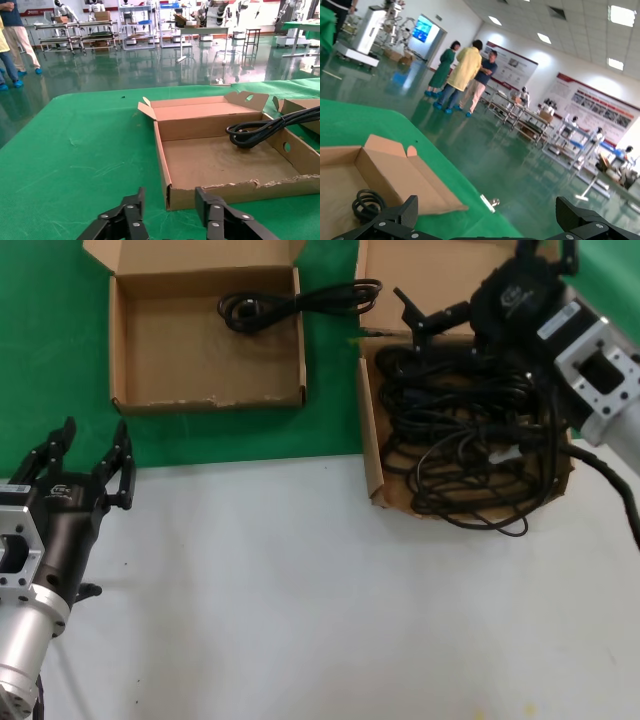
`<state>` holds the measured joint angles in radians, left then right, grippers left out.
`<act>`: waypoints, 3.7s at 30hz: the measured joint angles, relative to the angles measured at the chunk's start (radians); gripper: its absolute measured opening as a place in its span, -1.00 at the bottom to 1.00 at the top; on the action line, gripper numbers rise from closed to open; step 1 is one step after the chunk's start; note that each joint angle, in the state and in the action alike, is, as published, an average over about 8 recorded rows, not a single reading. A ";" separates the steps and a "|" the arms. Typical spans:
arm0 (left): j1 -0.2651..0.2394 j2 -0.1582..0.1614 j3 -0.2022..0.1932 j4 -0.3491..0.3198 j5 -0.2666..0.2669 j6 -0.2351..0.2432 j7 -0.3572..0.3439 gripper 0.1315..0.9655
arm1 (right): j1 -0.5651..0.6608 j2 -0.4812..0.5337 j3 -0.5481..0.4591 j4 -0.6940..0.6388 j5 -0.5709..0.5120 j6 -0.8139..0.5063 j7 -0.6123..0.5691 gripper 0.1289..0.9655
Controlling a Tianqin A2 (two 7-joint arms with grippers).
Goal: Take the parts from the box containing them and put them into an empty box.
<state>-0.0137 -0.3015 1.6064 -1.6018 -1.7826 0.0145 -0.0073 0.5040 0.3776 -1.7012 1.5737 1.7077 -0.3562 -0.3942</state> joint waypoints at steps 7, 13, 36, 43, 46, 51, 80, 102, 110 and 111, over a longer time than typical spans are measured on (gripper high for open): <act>0.001 0.000 -0.001 0.000 -0.002 -0.002 0.001 -0.25 | -0.054 -0.008 0.011 0.003 0.010 0.038 0.042 1.00; 0.003 0.000 -0.001 0.000 -0.003 -0.003 0.002 0.05 | -0.101 -0.016 0.020 0.005 0.018 0.071 0.078 1.00; 0.008 0.001 -0.004 0.001 -0.010 -0.008 0.004 0.87 | -0.280 -0.043 0.056 0.015 0.051 0.198 0.219 1.00; 0.009 0.001 -0.004 0.001 -0.012 -0.010 0.005 0.98 | -0.335 -0.052 0.067 0.017 0.061 0.236 0.262 1.00; 0.010 0.001 -0.005 0.001 -0.012 -0.010 0.005 0.99 | -0.358 -0.055 0.072 0.019 0.066 0.253 0.280 1.00; 0.011 0.001 -0.005 0.001 -0.014 -0.011 0.006 1.00 | -0.397 -0.061 0.080 0.021 0.073 0.280 0.310 1.00; 0.013 0.001 -0.006 0.002 -0.017 -0.014 0.007 1.00 | -0.484 -0.075 0.097 0.025 0.089 0.342 0.379 1.00; 0.013 0.001 -0.006 0.002 -0.017 -0.014 0.007 1.00 | -0.484 -0.075 0.097 0.025 0.089 0.342 0.379 1.00; 0.013 0.001 -0.006 0.002 -0.017 -0.014 0.007 1.00 | -0.484 -0.075 0.097 0.025 0.089 0.342 0.379 1.00; 0.013 0.001 -0.006 0.002 -0.017 -0.014 0.007 1.00 | -0.484 -0.075 0.097 0.025 0.089 0.342 0.379 1.00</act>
<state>-0.0005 -0.3000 1.6003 -1.6001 -1.7993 0.0006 -0.0003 0.0196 0.3030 -1.6039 1.5990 1.7964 -0.0139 -0.0153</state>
